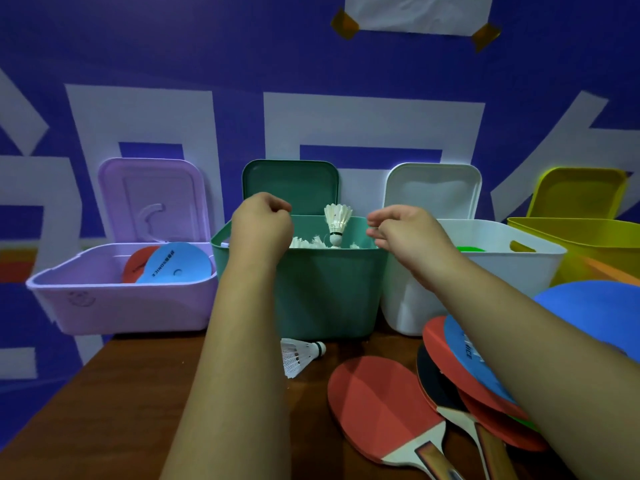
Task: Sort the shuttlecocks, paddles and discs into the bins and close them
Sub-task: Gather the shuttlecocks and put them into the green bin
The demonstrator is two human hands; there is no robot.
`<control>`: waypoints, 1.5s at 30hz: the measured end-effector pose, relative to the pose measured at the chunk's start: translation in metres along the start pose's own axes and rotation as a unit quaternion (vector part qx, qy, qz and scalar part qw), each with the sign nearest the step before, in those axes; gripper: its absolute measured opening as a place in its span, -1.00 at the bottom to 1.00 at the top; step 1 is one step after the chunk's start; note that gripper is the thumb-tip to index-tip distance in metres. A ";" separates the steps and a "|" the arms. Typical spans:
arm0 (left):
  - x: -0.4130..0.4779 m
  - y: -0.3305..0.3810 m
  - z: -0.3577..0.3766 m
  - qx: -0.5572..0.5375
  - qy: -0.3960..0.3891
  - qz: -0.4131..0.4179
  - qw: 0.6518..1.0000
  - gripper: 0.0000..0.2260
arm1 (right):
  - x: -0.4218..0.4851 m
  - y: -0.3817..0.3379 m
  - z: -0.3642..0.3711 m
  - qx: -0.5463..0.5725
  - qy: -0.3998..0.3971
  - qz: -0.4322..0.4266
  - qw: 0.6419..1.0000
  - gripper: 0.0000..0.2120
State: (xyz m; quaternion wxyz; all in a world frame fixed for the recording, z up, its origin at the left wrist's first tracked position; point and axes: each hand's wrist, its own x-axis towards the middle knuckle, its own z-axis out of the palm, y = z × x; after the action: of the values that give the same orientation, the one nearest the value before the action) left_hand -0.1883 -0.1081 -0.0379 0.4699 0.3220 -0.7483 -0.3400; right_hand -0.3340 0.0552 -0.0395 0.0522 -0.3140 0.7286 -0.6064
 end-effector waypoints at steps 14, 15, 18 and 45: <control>-0.066 0.044 0.017 0.170 -0.284 0.089 0.939 -0.83 | -0.083 0.016 -0.117 -0.025 0.058 0.011 0.998 -0.70; -0.073 0.037 0.023 0.205 -0.286 0.103 0.930 -0.83 | -0.089 0.018 -0.126 -0.036 0.060 0.020 0.997 -0.70; -0.091 -0.003 0.044 0.305 -0.286 0.114 0.901 -0.79 | -0.105 0.029 -0.145 -0.091 0.051 0.049 0.993 -0.70; -0.140 -0.071 0.066 0.204 -0.169 0.254 0.930 -0.72 | -0.169 0.052 -0.150 -0.524 -0.062 -0.039 0.848 -0.84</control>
State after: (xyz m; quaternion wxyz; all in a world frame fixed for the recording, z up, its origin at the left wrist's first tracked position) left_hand -0.1882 -0.0229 -0.1850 0.3309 0.1482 -0.9267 -0.0988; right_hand -0.2882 0.2740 -0.0996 -0.0991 -0.3593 0.9208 -0.1150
